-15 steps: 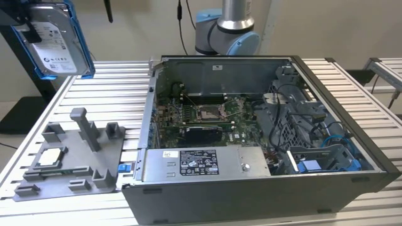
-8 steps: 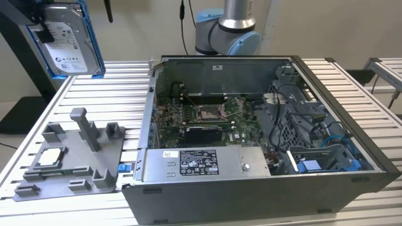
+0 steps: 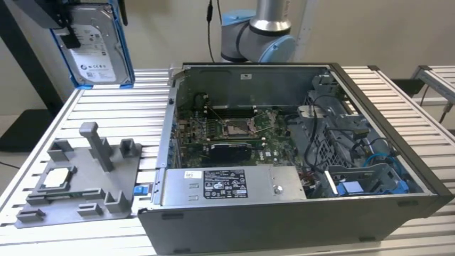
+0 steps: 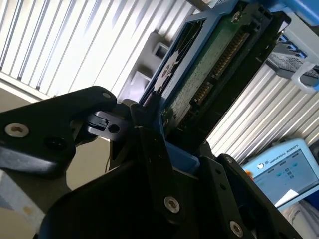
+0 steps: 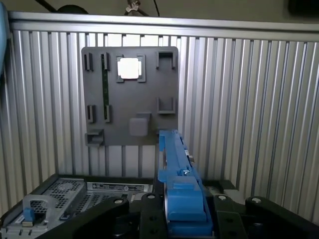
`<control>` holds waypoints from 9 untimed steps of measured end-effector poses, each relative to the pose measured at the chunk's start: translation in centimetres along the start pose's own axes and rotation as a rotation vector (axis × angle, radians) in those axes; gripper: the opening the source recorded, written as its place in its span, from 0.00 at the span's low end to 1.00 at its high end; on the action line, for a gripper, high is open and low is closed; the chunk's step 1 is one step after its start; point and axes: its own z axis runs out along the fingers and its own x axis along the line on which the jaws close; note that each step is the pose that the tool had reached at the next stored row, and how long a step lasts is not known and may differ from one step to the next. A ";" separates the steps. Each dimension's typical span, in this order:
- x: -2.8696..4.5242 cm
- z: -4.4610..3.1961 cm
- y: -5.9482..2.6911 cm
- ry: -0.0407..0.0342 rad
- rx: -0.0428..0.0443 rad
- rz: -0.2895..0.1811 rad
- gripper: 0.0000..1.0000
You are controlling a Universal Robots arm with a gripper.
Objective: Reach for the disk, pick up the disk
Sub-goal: 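Pick up the disk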
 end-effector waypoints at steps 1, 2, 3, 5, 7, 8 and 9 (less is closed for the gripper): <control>0.01 0.04 -0.39 0.0000 0.0000 0.000 0.00; 0.01 0.07 -0.74 0.0000 -0.0001 0.000 0.00; 0.02 0.11 -1.13 0.0000 -0.0001 0.000 0.00; 0.03 0.18 -1.88 0.0000 -0.0004 0.000 0.00; 0.04 0.25 -2.61 0.0000 -0.0005 0.000 0.00; 0.05 0.29 -2.98 -0.0001 -0.0006 0.000 0.00; 0.06 0.32 -3.33 0.0000 -0.0007 0.000 0.00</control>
